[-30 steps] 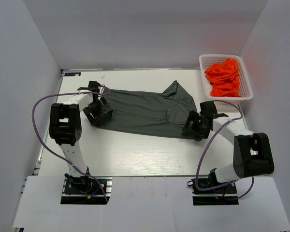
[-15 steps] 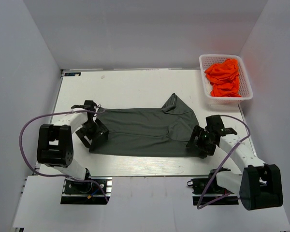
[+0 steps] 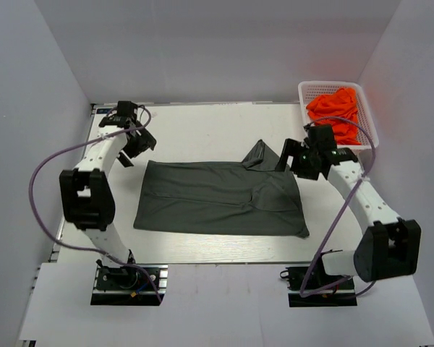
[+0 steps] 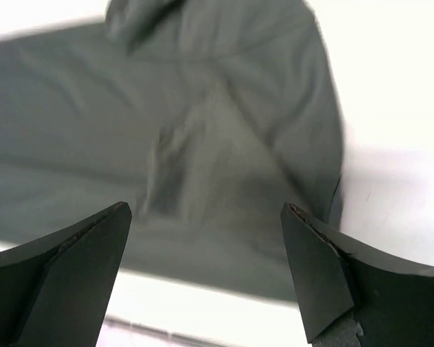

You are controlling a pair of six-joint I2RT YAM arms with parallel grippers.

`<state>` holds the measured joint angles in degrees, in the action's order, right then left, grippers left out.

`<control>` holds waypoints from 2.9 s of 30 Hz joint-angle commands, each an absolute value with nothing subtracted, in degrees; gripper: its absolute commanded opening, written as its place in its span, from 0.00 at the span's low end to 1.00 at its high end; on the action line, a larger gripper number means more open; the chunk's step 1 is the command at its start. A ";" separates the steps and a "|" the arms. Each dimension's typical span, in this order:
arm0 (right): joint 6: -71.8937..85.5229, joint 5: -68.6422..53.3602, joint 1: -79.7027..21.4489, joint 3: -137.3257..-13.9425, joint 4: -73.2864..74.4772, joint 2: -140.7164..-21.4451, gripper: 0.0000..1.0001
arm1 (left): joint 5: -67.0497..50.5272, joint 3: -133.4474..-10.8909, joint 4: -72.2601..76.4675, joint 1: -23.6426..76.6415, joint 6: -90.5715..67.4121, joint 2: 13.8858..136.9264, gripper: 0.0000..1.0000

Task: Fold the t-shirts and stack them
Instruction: Fold the tshirt

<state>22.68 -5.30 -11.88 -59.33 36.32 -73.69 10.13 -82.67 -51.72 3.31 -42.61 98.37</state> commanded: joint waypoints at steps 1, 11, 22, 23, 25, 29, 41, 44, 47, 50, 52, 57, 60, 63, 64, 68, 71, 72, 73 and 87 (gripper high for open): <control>20.48 -0.44 -11.87 -65.81 33.67 -79.95 0.90 | 11.69 -89.09 -50.80 2.29 -41.31 107.45 1.00; 19.34 6.94 -12.13 -87.69 31.99 -103.15 0.90 | 11.07 -95.54 -47.73 2.29 -38.77 117.42 0.78; 18.55 9.67 -12.22 -99.66 32.96 -117.06 0.90 | 6.86 -93.43 -46.41 2.29 -37.62 121.20 0.32; 18.54 9.75 -12.30 -99.93 32.79 -117.42 0.90 | 6.16 -92.73 -45.88 2.29 -37.62 121.20 0.28; 18.72 10.11 -12.31 -100.28 31.56 -119.00 0.90 | 4.58 -91.50 -45.18 2.29 -37.09 120.59 0.27; 18.11 9.67 -13.00 -103.43 31.73 -122.69 0.90 | 3.43 -88.16 -43.86 2.29 -37.09 119.97 0.00; 14.32 6.67 -16.61 -108.55 29.44 -130.16 0.87 | 5.36 -83.06 -38.94 2.29 -36.47 112.94 0.00; 15.38 7.99 -16.88 -108.46 29.44 -130.78 0.64 | 5.36 -82.53 -38.94 2.29 -36.47 112.42 0.00; 15.91 8.70 -16.87 -107.84 28.48 -131.22 0.59 | 5.36 -82.00 -38.41 2.29 -35.95 111.80 0.00; 15.91 8.35 -16.96 -107.58 26.90 -132.01 0.34 | 5.36 -81.47 -37.88 2.29 -35.95 111.27 0.00; 16.00 7.65 -16.88 -107.75 26.37 -132.10 0.00 | 5.36 -80.95 -37.27 2.81 -35.95 110.65 0.00; 15.65 5.98 -17.31 -104.52 25.22 -127.72 0.00 | 3.69 -80.43 -36.04 2.81 -35.42 107.24 0.00; 15.64 6.41 -17.84 -98.99 24.87 -121.76 0.00 | 3.69 -79.02 -35.51 3.34 -35.42 105.47 0.00; 16.08 7.29 -17.84 -89.62 22.34 -113.40 0.00 | 3.69 -77.70 -35.51 3.34 -35.42 103.81 0.00; 16.08 8.25 -17.84 -87.73 21.98 -108.25 0.00 | 3.69 -77.09 -36.03 3.34 -35.42 103.02 0.00; 17.49 9.58 -17.93 -77.28 24.06 -99.53 0.00 | 4.22 -75.67 -36.64 3.34 -35.95 100.73 0.00; 19.59 8.36 -18.45 -69.80 24.78 -92.05 0.00 | 5.78 -74.62 -39.02 3.34 -36.73 99.15 0.00; 19.95 7.48 -18.54 -68.22 24.70 -88.72 0.00 | 6.32 -74.62 -39.55 3.34 -36.74 98.01 0.00; 21.00 6.69 -18.63 -63.85 24.78 -87.20 0.00 | 7.20 -73.84 -40.33 3.34 -37.26 97.48 0.00; 28.56 0.62 -23.29 -45.53 31.73 -64.00 0.00 | 13.09 -70.49 -44.46 3.34 -39.55 91.76 0.00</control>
<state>25.69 1.56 -22.57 -46.78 30.00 -67.61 10.04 -71.02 -42.52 3.11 -38.83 95.11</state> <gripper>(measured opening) 0.011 0.017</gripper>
